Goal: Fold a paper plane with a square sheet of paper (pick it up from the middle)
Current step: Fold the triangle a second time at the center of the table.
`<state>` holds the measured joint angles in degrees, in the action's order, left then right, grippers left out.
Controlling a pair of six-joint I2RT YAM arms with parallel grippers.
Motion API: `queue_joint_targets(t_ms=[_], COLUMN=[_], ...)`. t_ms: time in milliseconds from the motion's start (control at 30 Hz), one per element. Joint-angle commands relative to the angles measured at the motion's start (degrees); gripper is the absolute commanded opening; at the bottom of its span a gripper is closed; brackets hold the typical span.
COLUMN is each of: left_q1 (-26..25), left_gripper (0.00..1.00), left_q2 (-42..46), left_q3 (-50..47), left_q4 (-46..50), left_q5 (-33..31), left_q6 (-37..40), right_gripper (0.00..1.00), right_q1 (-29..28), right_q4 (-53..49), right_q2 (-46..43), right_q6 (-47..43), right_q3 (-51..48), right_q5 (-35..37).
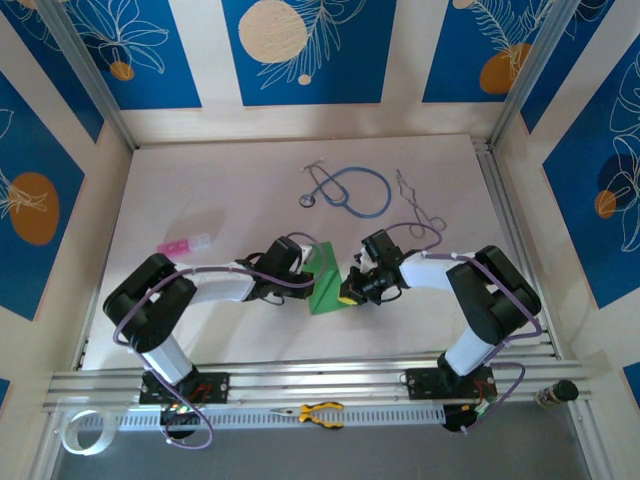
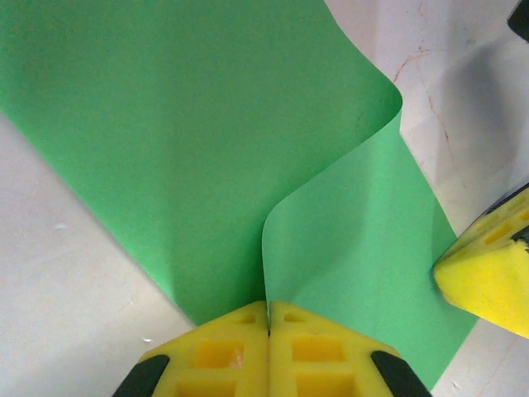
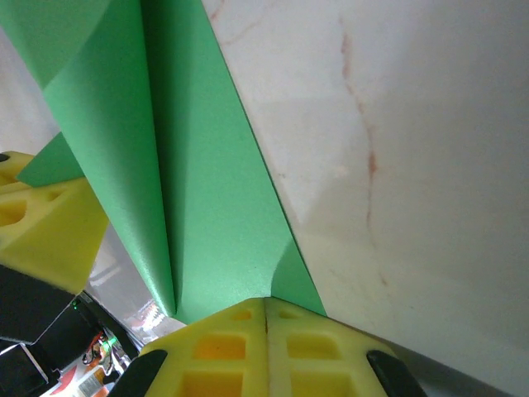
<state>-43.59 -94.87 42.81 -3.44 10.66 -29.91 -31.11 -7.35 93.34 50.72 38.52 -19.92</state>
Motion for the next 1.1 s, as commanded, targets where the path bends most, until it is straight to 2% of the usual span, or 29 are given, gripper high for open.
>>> queue_joint_targets(t_ms=[0, 167, 400, 1067], left_q1=[0.67, 0.63, 0.68, 0.65], left_gripper=[0.00, 0.00, 0.00, 0.00], left_q2=[1.89, 2.78, -0.07, 1.86], left_q3=[0.00, -1.06, 0.76, -1.00], left_q4=[0.46, 0.21, -0.15, -0.31], left_q5=[-1.30, -2.44, 0.42, -2.60], left_q6=[-0.05, -0.41, 0.61, -0.13], right_gripper=[0.05, 0.05, 0.05, 0.05], right_q1=[-0.70, -0.70, -0.79, -0.80], right_q4=[-4.92, -4.80, -4.59, -5.24], right_q2=[2.54, 2.63, 3.23, 3.30], right_q6=[0.64, 0.79, 0.79, 0.64], right_q3=[-0.69, -0.54, -0.29, -0.01], right_q5=[2.24, 2.25, 1.89, 2.34])
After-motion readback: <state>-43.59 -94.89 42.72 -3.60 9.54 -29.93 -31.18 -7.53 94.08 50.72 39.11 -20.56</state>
